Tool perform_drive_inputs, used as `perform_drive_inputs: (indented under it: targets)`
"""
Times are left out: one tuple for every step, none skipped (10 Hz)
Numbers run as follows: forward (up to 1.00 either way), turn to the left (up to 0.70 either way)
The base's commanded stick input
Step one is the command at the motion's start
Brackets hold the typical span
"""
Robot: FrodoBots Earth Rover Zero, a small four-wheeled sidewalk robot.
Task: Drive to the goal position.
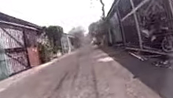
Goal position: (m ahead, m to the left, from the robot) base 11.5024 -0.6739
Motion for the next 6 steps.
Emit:
perform_drive_inputs:
  targets:
    - [0.70, 0.01]
    - [0.70, 0.01]
    - [0.70, 0.01]
    - [0.70, 0.01]
    - [0.70, 0.01]
    - [0.70, 0.01]
